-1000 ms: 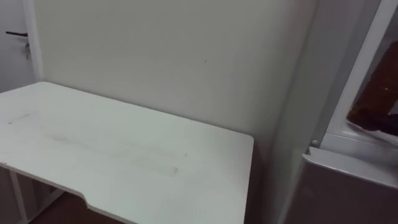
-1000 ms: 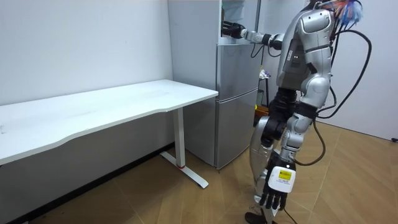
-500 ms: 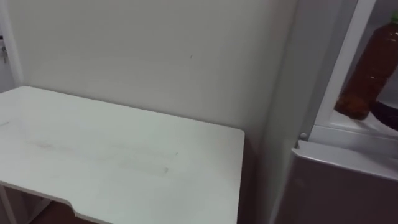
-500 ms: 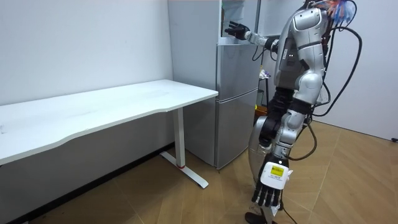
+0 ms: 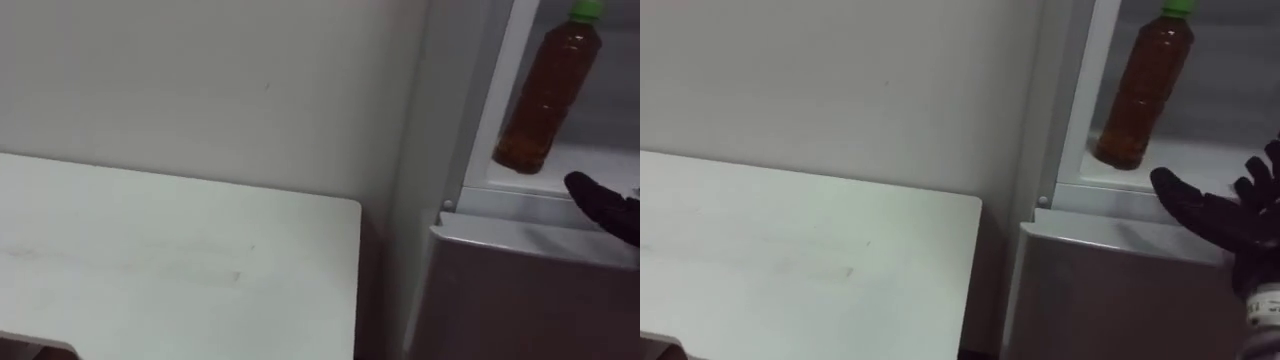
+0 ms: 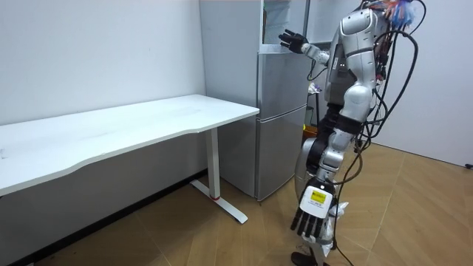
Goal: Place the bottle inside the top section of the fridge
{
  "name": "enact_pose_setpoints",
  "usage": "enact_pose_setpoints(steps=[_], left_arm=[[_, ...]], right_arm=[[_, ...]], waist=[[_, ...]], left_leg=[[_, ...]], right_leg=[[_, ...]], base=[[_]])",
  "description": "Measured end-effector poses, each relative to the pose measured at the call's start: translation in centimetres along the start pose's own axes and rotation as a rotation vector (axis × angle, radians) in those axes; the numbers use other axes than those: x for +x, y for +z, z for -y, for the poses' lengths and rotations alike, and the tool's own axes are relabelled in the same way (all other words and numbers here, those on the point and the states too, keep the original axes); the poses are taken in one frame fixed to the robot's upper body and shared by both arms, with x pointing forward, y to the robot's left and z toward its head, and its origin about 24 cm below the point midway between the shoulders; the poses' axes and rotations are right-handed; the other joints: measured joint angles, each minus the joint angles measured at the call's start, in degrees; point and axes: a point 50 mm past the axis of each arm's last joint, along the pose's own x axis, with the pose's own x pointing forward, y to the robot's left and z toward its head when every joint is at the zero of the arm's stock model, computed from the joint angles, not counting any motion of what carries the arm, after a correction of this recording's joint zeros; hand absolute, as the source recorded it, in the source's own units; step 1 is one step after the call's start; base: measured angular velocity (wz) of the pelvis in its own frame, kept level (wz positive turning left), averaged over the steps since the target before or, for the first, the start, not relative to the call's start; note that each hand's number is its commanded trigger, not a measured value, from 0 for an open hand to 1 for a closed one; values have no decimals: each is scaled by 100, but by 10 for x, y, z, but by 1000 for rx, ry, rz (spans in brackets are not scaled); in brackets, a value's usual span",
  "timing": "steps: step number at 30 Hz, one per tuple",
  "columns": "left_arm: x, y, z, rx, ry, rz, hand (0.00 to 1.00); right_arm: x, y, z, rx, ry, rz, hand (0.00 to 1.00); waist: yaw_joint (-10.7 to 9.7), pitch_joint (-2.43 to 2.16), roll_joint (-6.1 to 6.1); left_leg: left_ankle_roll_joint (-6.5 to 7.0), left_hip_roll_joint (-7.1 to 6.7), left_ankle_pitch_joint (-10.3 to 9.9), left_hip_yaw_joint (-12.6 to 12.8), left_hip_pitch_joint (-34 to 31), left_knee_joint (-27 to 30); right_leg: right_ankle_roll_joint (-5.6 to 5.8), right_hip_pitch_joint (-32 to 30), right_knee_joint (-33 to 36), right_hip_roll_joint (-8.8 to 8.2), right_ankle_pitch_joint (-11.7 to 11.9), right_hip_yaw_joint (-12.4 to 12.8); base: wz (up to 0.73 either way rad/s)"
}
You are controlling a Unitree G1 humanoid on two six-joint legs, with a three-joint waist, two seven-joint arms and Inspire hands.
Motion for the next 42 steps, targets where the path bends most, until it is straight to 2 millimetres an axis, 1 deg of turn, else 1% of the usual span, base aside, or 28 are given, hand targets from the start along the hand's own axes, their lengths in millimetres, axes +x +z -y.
enact_pose_setpoints(steps=[3, 4, 5, 6, 7, 8, 9, 12, 13, 14, 17, 18, 20, 21, 23, 24, 26, 27, 28, 29, 30, 31, 33, 37, 39, 40, 42], left_arm=[[-1, 0, 4, 25, -9, 12, 0], [0, 1, 4, 35, -10, 17, 0], [0, 2, 4, 41, -10, 21, 0], [0, 2, 5, 45, -11, 25, 0], [0, 3, 5, 44, -11, 30, 0], [0, 3, 5, 44, -11, 34, 0], [0, 5, 5, 50, -12, 44, 0], [1, 10, 8, 63, -16, 50, 0], [2, 13, 9, 66, -20, 58, 0], [2, 14, 10, 67, -21, 63, 0], [2, 14, 13, 95, -11, 60, 0], [2, 15, 16, 99, -6, 62, 0], [1, 15, 20, 120, 0, 68, 0], [1, 16, 21, 130, -2, 73, 0], [1, 16, 24, 145, -2, 78, 0], [1, 16, 25, 144, 0, 76, 0], [1, 14, 25, 136, 6, 70, 0], [1, 15, 25, 127, 6, 69, 0], [1, 17, 26, 115, 4, 76, 0], [1, 18, 26, 106, 2, 81, 0], [1, 20, 28, 93, -2, 85, 0], [0, 22, 29, 82, -8, 90, 0], [0, 24, 30, 71, -14, 100, 0], [0, 23, 32, 57, -23, 101, 0], [0, 22, 32, 55, -23, 99, 0], [0, 23, 31, 49, -22, 101, 0], [0, 24, 32, 31, -25, 103, 0]], right_arm=[[-11, -3, 0, 32, 12, -6, 0], [-15, -4, 0, 37, 12, -12, 0], [-16, -4, 0, 40, 13, -13, 0], [-17, -5, 0, 38, 12, -13, 0], [-19, -5, 0, 37, 3, -9, 0], [-20, -4, -1, 28, 0, -2, 0], [-23, -1, 0, 3, -6, 23, 0], [-33, -4, 4, -83, -58, 67, 0], [-38, -4, 7, -144, -74, 87, 0], [-42, -6, 7, -178, -86, 101, 0], [-50, -10, 9, -239, -126, 121, 0], [-55, -14, 11, -266, -146, 118, 0], [-62, -27, 16, -287, -183, 66, 0], [-68, -37, 23, -310, -214, 17, 0], [-84, -59, 43, -363, -289, -99, 0], [-88, -65, 48, -373, -310, -131, 0], [-105, -84, 62, -403, -376, -243, 0], [-109, -88, 66, -408, -389, -269, 0], [-116, -94, 72, -426, -412, -308, 0], [-119, -97, 76, -436, -425, -325, 0], [-126, -104, 81, -457, -447, -362, 0], [-132, -110, 87, -479, -467, -398, 0], [-139, -117, 93, -508, -495, -440, 0], [-158, -131, 110, -586, -562, -534, 0], [-170, -139, 120, -634, -590, -585, 0], [-182, -145, 130, -679, -612, -643, 0], [-199, -151, 141, -732, -643, -722, 0]], waist=[[-80, -8, 32], [-101, -19, 48], [-99, -19, 62], [-99, -29, 109], [-148, -45, 145], [-172, -51, 155], [-242, -39, 199], [-258, -32, 232], [-233, -33, 236], [-229, -25, 249], [-243, -24, 267], [-250, -6, 282], [-254, -18, 288], [-257, -29, 300], [-247, -33, 303], [-245, -31, 315], [-252, -43, 354], [-258, -37, 346], [-279, -18, 366], [-277, -18, 371], [-278, -30, 396], [-282, -32, 430], [-299, -23, 463], [-337, -30, 445], [-380, -46, 416], [-394, -57, 388], [-393, -53, 372]], left_leg=[[-1, 6, 0, 53, -2, -5], [-1, 10, 0, 97, -20, -3], [-1, 16, 1, 153, -19, 8], [-3, 23, -2, 209, -26, 4], [-2, 15, -3, 217, -26, -12], [0, 12, -4, 224, -21, -18], [2, 8, -5, 238, -17, -25], [3, 13, -5, 303, -7, -44], [3, 19, -6, 338, -11, -54], [3, 23, -5, 363, -11, -70], [2, 29, -7, 403, 7, -85], [2, 29, -7, 418, 20, -98], [-4, 38, -15, 496, 21, -97], [-4, 38, -15, 507, 17, -98], [6, 32, -27, 500, 37, -97], [7, 31, -31, 503, 51, -98], [6, 31, -46, 506, 83, -101], [7, 30, -47, 506, 85, -102], [10, 27, -50, 495, 77, -105], [10, 25, -50, 491, 74, -106], [12, 23, -51, 489, 75, -106], [13, 21, -52, 489, 77, -108], [13, 15, -51, 486, 67, -107], [11, 9, -53, 485, 71, -122], [11, 8, -53, 473, 75, -132], [11, 7, -53, 443, 81, -132], [12, 9, -53, 435, 87, -134]], right_leg=[[1, -71, -2, 8, -1, 99], [0, -133, 5, 10, -2, 136], [-2, -159, 11, 18, -1, 187], [-9, -191, 14, 31, 13, 252], [-6, -204, 21, 30, 16, 262], [-4, -205, 25, 32, 15, 265], [2, -194, 27, 41, 20, 263], [7, -173, 26, 61, 24, 284], [7, -205, 40, 67, 24, 344], [7, -237, 63, 79, 24, 390], [6, -247, 85, 94, 23, 425], [6, -251, 84, 98, 22, 451], [4, -303, 95, 113, 21, 535], [3, -330, 93, 117, 23, 556], [7, -321, 97, 115, 24, 563], [8, -316, 101, 114, 24, 563], [9, -301, 105, 118, 24, 557], [10, -299, 102, 118, 25, 558], [14, -306, 90, 114, 22, 558], [19, -312, 83, 110, 18, 559], [23, -313, 76, 105, 13, 559], [24, -317, 81, 105, 10, 558], [26, -339, 99, 100, 0, 555], [23, -335, 90, 108, -9, 556], [23, -305, 95, 106, -9, 539], [27, -278, 92, 104, -12, 536], [36, -238, 85, 100, -19, 538]], base=[[-9], [-20], [-29], [-26], [-18], [-5], [0], [-6], [-18], [-18], [-8], [-12], [-16], [-8], [-5], [-8], [-8], [-4], [0], [0], [0], [0], [0], [0], [4], [10], [4]])
